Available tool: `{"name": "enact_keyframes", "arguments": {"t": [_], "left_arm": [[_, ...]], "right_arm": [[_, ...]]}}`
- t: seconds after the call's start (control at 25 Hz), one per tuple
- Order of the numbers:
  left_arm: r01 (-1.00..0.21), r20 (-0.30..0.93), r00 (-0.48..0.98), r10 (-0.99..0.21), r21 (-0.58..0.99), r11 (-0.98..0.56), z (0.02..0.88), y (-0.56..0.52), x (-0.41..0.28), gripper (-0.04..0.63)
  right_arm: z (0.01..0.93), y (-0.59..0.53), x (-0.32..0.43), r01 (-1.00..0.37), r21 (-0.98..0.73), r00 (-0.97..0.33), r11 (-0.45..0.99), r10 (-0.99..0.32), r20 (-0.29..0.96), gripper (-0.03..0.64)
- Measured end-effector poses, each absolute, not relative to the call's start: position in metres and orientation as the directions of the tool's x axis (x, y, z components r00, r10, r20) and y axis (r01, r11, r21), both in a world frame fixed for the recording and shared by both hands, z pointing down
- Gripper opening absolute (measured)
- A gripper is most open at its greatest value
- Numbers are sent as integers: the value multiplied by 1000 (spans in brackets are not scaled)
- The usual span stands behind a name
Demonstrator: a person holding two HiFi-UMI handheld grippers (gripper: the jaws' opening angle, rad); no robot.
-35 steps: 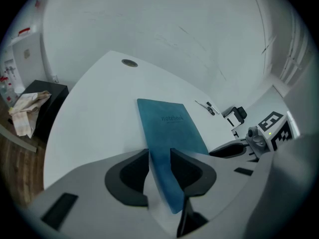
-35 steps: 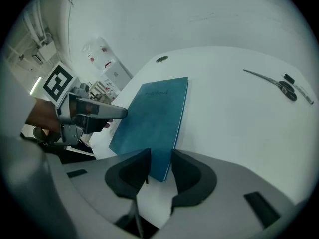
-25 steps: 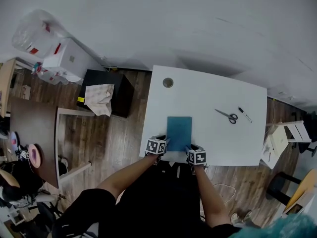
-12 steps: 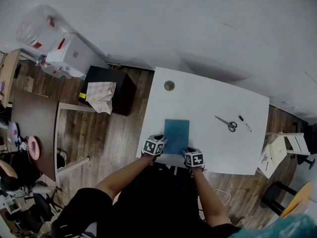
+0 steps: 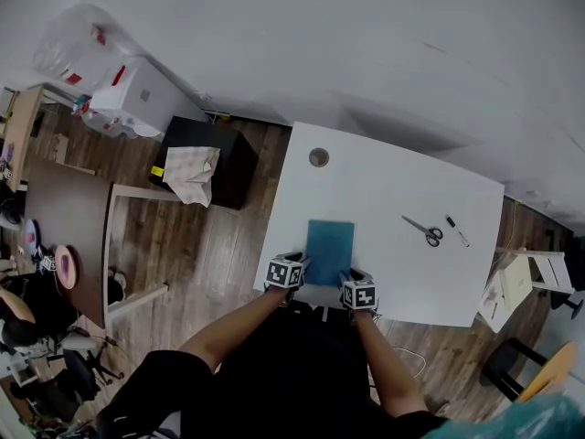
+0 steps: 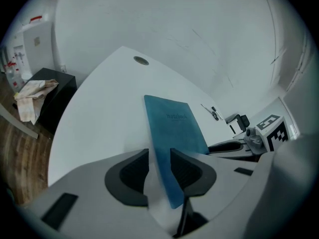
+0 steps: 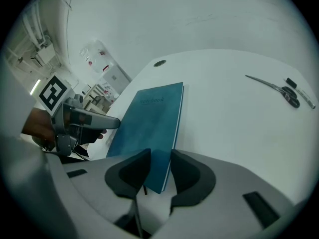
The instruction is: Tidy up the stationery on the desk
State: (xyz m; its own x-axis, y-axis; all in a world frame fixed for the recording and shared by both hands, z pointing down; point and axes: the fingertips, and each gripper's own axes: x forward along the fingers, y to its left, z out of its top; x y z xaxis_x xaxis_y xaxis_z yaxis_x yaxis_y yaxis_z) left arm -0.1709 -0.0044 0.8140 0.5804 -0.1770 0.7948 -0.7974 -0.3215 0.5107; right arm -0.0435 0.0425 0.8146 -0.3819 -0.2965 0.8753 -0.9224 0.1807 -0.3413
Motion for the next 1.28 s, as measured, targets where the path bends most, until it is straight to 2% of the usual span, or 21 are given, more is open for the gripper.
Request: {"name": "enact_keyframes", "arguments": {"t": [0.2, 0.4, 0.52, 0.76, 1.28], "left_arm": [[-774, 777, 613, -145, 554, -306, 812, 4, -163, 140], [-799, 796, 582, -164, 522, -300, 815, 4, -161, 135], [-813, 808, 565, -168, 510, -283, 817, 3, -163, 98], [-825, 819, 548, -169, 497, -269, 817, 1, -163, 95], [-815, 813, 549, -193, 471, -337, 816, -88, -139, 95]], "right_arm": [[815, 42, -44, -923, -344, -380, 171, -287, 879, 133], [815, 41, -44, -923, -351, -384, 161, -293, 876, 133], [815, 42, -43, -926, -346, -377, 152, -298, 877, 132], [814, 38, -40, -920, -373, -392, 119, -299, 870, 121], [816, -38, -22, -910, -411, -405, 47, -299, 864, 120]]}}
